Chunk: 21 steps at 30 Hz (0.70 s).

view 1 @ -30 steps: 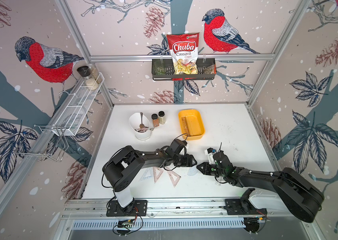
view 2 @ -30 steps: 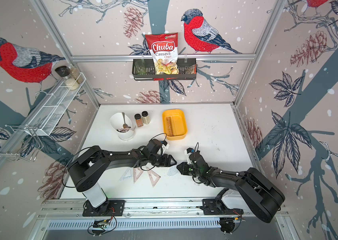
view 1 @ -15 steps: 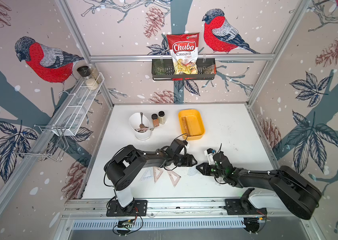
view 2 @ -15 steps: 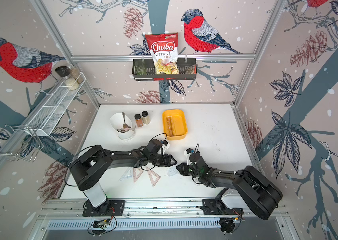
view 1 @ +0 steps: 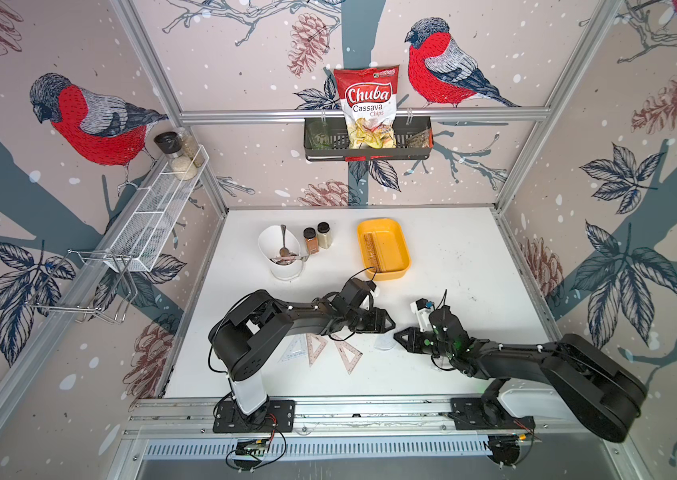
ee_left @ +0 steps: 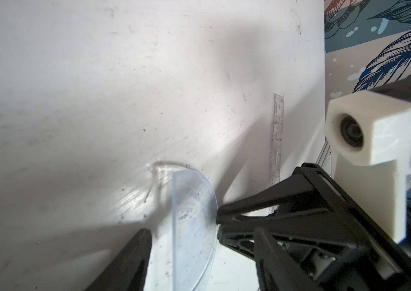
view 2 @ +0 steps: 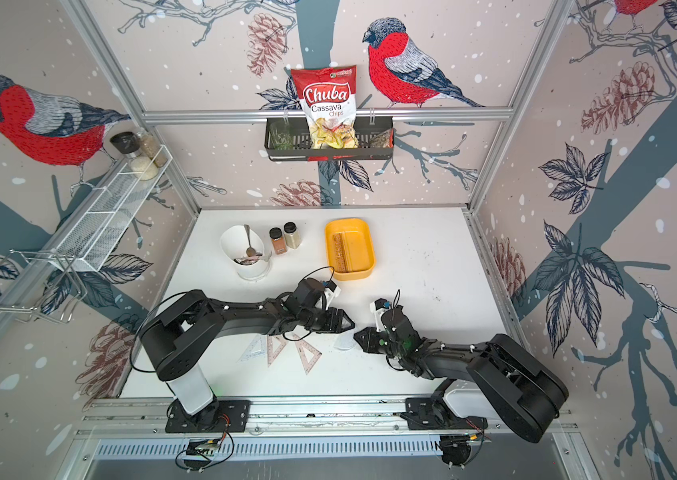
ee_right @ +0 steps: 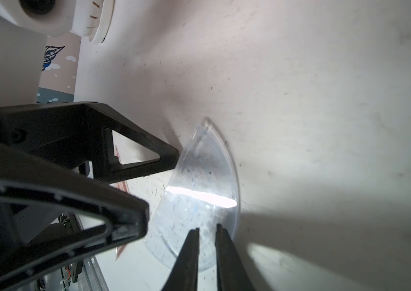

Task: Put the scattered rulers into the storage box
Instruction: Pick up the ruler from the center of the board.

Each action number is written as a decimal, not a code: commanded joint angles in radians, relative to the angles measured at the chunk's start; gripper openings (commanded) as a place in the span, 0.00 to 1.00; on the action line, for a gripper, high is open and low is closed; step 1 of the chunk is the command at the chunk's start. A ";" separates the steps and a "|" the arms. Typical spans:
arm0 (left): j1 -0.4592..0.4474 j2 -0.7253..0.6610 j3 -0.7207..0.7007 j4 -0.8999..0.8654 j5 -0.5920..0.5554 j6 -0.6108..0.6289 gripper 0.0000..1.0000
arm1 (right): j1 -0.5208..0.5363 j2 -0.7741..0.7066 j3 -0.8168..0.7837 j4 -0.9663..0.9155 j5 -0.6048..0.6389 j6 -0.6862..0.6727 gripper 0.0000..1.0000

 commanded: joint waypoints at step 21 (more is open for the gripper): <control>-0.008 0.009 -0.038 -0.099 -0.005 -0.018 0.48 | 0.009 0.092 -0.004 0.016 -0.007 0.011 0.20</control>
